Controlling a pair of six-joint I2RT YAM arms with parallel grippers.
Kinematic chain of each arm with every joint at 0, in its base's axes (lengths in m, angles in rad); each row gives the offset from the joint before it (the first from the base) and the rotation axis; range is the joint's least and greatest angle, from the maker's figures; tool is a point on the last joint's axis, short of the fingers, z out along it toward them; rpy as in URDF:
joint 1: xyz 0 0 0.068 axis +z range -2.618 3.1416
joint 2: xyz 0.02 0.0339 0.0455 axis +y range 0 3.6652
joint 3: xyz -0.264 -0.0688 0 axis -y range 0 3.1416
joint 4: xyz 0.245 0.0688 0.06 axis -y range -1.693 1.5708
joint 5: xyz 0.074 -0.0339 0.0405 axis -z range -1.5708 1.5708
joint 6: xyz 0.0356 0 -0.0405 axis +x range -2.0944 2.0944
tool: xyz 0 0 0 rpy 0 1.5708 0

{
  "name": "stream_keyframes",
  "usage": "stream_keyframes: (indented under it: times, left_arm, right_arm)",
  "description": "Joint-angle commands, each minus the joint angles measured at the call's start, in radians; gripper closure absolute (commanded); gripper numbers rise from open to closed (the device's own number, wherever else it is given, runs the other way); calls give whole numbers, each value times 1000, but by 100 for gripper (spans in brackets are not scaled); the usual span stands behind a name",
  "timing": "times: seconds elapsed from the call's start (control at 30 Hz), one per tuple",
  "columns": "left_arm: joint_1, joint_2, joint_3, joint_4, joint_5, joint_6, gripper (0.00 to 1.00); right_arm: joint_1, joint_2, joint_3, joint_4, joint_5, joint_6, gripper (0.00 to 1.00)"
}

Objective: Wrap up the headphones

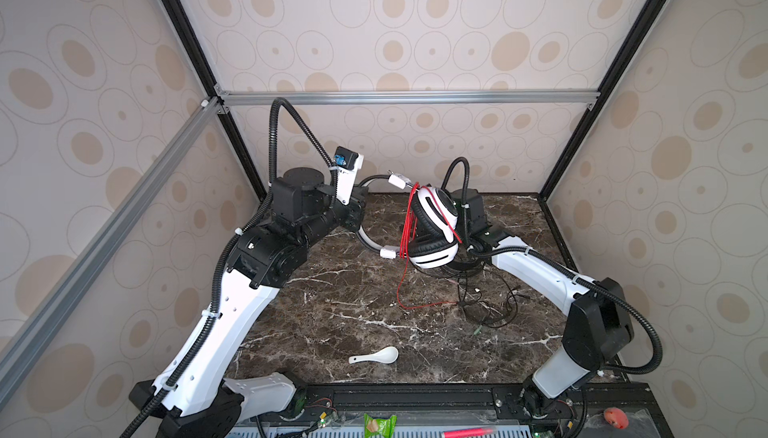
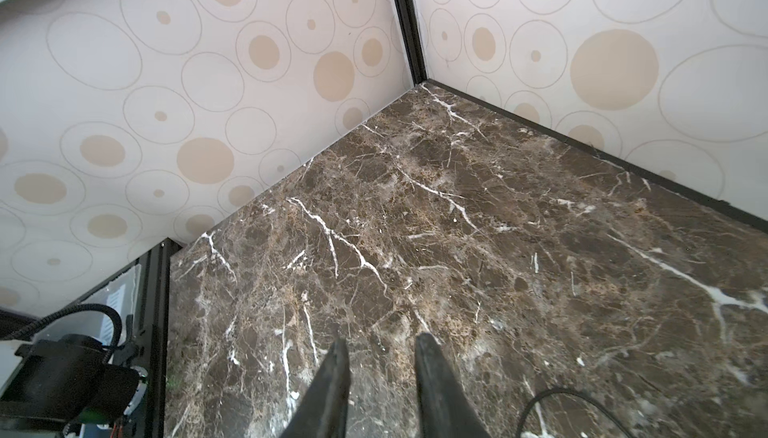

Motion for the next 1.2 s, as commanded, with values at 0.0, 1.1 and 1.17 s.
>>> stream_keyframes:
  times: [0.0, 1.1, 1.17]
  left_arm:
    - [-2, -4, 88, 104, 26, -70, 100]
    - [5, 79, 161, 236, -451, -320, 100]
    - [8, 84, 156, 232, -503, -333, 100]
  right_arm:
    - [-3, -4, -28, 119, -28, 71, 71]
    - [37, -22, -302, 159, 67, 130, 100]
    - [54, -66, -321, 97, 101, 90, 100]
